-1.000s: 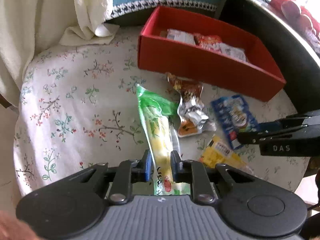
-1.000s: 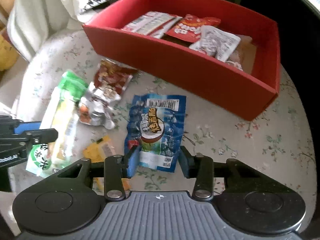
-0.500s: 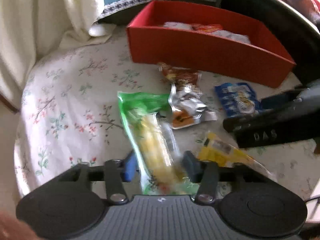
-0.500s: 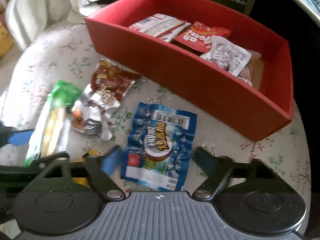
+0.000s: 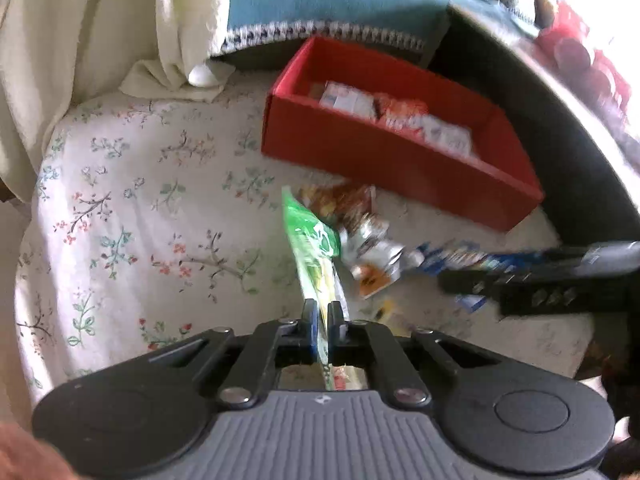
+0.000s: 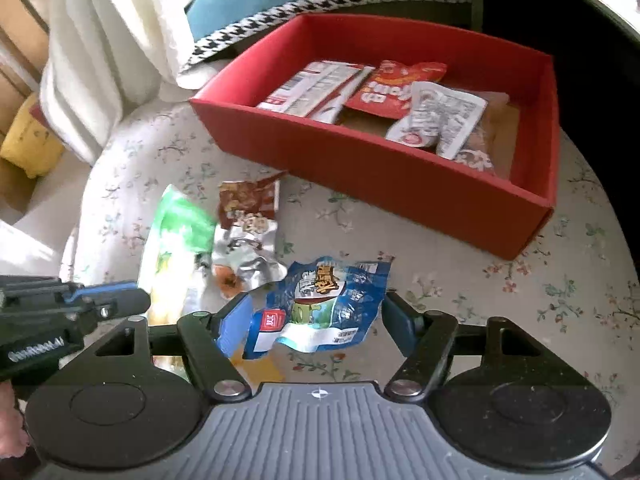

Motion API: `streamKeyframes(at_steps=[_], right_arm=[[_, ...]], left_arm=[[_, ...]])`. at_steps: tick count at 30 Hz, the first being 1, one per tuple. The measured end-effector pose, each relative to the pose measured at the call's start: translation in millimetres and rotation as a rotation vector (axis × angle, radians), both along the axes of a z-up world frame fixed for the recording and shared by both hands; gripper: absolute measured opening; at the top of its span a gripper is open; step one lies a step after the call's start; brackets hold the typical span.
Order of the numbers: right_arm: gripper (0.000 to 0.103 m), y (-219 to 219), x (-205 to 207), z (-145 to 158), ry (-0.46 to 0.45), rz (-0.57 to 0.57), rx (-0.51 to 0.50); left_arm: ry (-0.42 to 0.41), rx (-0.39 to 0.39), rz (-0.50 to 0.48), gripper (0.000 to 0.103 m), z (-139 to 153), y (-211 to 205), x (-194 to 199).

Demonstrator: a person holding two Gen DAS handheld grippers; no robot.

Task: Organize snacks

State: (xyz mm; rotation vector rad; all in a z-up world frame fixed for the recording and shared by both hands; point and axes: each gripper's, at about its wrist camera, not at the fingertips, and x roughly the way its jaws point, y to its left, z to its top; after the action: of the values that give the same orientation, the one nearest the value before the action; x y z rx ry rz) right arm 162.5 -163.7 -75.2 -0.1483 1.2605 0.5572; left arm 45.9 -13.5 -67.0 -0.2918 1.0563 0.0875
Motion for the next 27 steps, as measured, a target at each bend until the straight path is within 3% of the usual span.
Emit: streamKeyframes(at_steps=[1, 3, 5, 8, 9, 11, 13, 14, 17, 23, 24, 27], right_arm=[[0.076, -0.9, 0.4, -2.6, 0.008, 0.002, -0.004], [0.076, -0.4, 0.9, -7.7, 0.02, 0.004, -0.019], [0.076, 2.0, 0.4, -11.1, 0.028, 0.012, -0.037], [0.076, 7.8, 0.0, -18.5, 0.034, 0.023, -0.061], [0.077, 9.3, -0.1, -20.6, 0.03, 0.03, -0.076], [0.077, 11.9, 0.7, -25.6, -0.002, 0.034, -0.118], [0.078, 14.7, 2.9, -28.9, -0.026, 0.024, -0.135], [0.078, 16.1, 2.7, -28.6, -0.035, 0.021, -0.138], [0.076, 12.3, 3.3, -23.3, -0.02, 0.028, -0.1], [0.075, -7.2, 3.7, 2.8, -0.004, -0.044, 0.044], [0.064, -9.4, 2.8, 9.5, -0.007, -0.056, 0.076], [0.059, -14.2, 6.8, 14.0, 0.022, -0.083, 0.127]], left_arm=[[0.004, -0.012, 0.004, 0.004, -5.1, -0.6, 0.9], [0.028, 0.005, -0.002, 0.022, -15.5, -4.2, 6.1], [0.076, -0.034, -0.002, 0.032, -28.3, -3.5, 11.7], [0.058, -0.088, 0.019, 0.058, -29.2, -6.3, 14.4], [0.055, -0.08, 0.015, 0.063, -30.0, -10.4, 17.1], [0.024, 0.015, 0.023, 0.059, -32.4, -20.5, 17.0], [0.01, 0.131, 0.021, 0.036, -33.2, -34.1, 13.1], [0.009, 0.171, -0.01, 0.032, -31.5, -39.8, 10.3], [0.03, 0.066, 0.009, 0.028, -21.9, -26.0, 3.0], [-0.072, -0.017, 0.042, 0.024, 10.7, -8.2, -3.5], [-0.087, -0.031, 0.044, 0.009, 14.7, -5.4, -2.2], [-0.082, -0.097, 0.041, 0.007, 18.0, 2.7, 2.2]])
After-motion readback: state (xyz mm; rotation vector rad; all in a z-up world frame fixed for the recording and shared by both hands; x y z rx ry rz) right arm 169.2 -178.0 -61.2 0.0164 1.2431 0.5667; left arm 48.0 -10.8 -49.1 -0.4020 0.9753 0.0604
